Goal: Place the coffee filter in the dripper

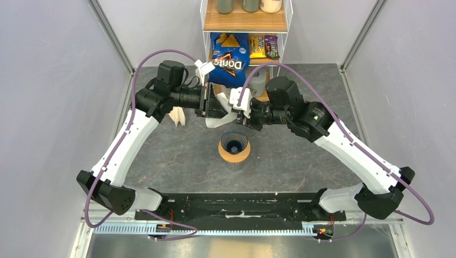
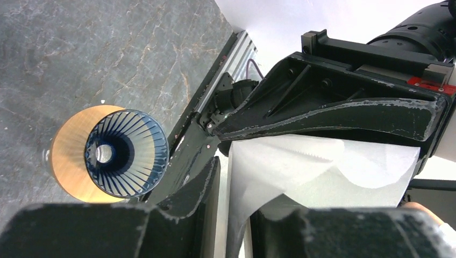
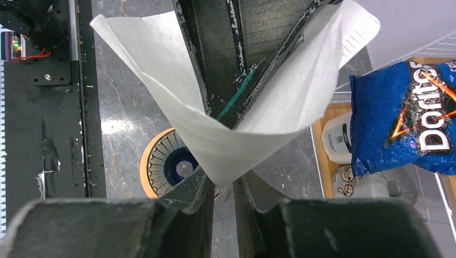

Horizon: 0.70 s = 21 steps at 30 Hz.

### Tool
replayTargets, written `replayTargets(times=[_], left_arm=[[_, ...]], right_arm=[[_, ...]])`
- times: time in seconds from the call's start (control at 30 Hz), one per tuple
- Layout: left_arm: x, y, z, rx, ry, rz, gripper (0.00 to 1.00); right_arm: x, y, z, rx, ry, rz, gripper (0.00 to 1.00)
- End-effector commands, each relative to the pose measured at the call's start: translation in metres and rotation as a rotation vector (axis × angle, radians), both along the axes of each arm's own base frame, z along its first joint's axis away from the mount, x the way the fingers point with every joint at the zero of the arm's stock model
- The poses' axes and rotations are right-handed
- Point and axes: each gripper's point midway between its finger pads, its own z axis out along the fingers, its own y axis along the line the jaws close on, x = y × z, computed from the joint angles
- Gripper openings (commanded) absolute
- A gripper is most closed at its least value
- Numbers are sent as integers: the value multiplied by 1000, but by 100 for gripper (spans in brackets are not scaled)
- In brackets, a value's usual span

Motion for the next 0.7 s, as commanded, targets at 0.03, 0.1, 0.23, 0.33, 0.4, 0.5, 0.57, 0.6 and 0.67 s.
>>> replayTargets(times=[0.03,0.1,0.23,0.33,0.4,0.5,0.57,0.6,0.67], left_arm=[[-11,1,13,-38,-48,-42,36],[-11,0,14,-42,-59,-44,38],[-13,-2,17,-49,-83,-58,19],[-16,0,18,-49,-102,-68,2],[-17,1,20,-52,-126,-73,2],[-20,1,23,-62,-138,-87,2],[-21,1,23,-66,-133,-95,11],[-21,1,24,-67,-137,-94,20],[-22,1,25,-67,-149,-96,31]], right_arm=[[-9,-1,24,63,-41,31,24],[-11,0,25,67,-36,40,24],[-12,0,24,69,-23,42,24],[-13,-2,22,67,-3,22,24],[-17,-4,21,75,23,15,24],[-26,-5,18,86,53,37,26],[-28,-5,16,88,69,43,21],[-29,-5,17,89,72,43,17],[-28,-5,18,92,73,37,14]])
